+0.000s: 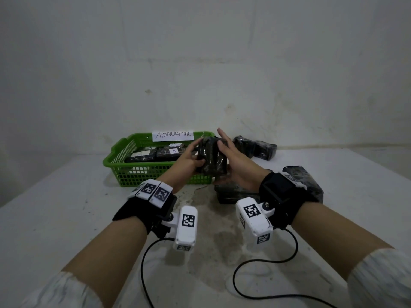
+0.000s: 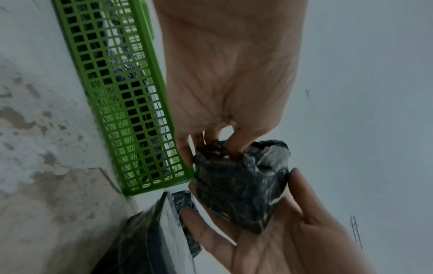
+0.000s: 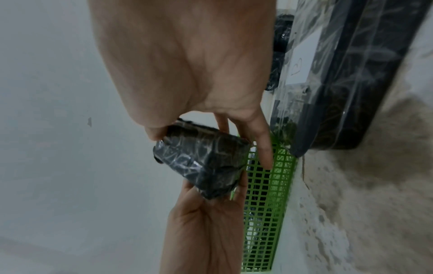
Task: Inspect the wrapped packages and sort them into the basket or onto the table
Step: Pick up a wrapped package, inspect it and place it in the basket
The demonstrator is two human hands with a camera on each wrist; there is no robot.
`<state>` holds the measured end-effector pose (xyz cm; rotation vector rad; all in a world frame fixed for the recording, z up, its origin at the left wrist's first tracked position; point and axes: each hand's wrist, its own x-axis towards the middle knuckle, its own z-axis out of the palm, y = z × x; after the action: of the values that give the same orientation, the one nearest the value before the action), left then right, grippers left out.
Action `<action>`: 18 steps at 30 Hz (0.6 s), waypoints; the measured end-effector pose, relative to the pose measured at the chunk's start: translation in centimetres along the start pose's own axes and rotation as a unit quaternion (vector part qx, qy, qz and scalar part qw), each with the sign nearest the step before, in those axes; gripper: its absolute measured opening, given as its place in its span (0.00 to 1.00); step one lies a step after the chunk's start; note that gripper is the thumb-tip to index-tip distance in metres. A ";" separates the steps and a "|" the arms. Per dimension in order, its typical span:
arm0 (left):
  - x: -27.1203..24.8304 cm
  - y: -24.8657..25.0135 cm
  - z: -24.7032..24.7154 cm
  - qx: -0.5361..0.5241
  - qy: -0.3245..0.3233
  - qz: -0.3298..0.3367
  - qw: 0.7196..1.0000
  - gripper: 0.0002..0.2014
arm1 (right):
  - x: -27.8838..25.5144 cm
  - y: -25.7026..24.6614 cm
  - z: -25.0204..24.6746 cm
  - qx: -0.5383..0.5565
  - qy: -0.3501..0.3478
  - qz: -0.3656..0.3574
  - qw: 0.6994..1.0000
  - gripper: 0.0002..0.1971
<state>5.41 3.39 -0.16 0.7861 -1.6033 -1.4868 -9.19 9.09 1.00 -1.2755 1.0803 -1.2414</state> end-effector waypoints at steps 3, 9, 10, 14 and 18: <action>0.1 0.1 0.2 0.010 0.014 0.001 1.000 0.28 | -0.1 0.1 0.1 0.035 0.012 -0.005 0.999 0.21; 0.0 0.7 0.6 0.035 0.013 -0.002 0.999 0.17 | 0.3 0.4 -0.1 0.026 0.043 -0.022 0.999 0.18; 0.1 0.7 0.6 0.042 0.016 0.000 0.999 0.19 | 0.3 0.4 -0.1 0.021 0.033 -0.017 0.999 0.20; 0.1 0.5 0.4 0.042 0.018 0.000 0.999 0.25 | 0.4 0.4 0.0 -0.010 0.035 -0.023 0.999 0.26; 0.0 0.6 0.5 0.037 0.017 0.001 0.999 0.26 | 0.4 0.4 -0.2 -0.021 0.024 -0.031 0.999 0.28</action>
<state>5.00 3.72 0.40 0.8471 -1.6408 -1.4129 -9.32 8.62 0.63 -1.3256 1.1135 -1.3092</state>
